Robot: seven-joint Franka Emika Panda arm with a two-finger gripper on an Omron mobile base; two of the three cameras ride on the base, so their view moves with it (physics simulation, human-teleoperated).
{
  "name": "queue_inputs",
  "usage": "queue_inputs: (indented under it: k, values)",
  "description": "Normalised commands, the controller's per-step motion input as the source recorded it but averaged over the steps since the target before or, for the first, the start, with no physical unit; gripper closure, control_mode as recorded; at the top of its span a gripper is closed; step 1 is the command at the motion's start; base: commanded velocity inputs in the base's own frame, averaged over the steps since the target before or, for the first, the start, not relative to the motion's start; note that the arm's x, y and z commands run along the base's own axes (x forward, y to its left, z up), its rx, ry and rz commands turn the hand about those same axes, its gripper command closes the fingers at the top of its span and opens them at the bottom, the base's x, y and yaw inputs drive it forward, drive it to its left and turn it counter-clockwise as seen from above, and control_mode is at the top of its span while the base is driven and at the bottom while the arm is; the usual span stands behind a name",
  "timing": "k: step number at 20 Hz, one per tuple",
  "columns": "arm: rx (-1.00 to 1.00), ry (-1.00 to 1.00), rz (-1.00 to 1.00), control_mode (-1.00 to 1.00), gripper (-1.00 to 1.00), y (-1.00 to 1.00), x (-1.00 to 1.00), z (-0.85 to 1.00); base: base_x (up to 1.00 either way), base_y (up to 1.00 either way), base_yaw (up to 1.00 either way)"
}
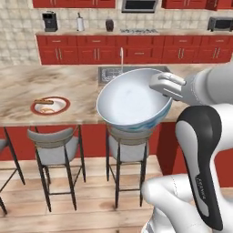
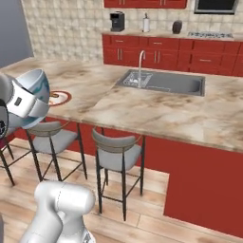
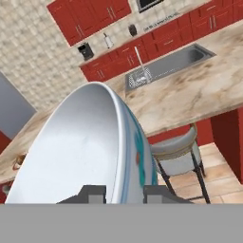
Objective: Take the smaller bowl and place it next to the appetizer plate on the dining counter , and place the larger bowl next to the plate with cooked food.
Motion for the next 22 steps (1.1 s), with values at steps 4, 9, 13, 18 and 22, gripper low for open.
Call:
queue_inputs:
  k: [4, 9, 13, 18, 22]
  values:
    - [0.0, 0.0, 0.0, 1.0, 1.0, 0.0, 0.0, 0.0, 0.36, 0.71, -0.28]
    - [0.0, 0.0, 0.0, 1.0, 1.0, 0.0, 0.0, 0.0, 0.45, 0.61, -0.28]
    - [0.0, 0.0, 0.0, 1.0, 1.0, 0.0, 0.0, 0.0, 0.52, 0.7, -0.29]
    - [0.0, 0.0, 0.0, 1.0, 1.0, 0.0, 0.0, 0.0, 0.64, 0.8, -0.31]
    - [0.0, 0.0, 0.0, 1.0, 1.0, 0.0, 0.0, 0.0, 0.69, 0.69, -0.3]
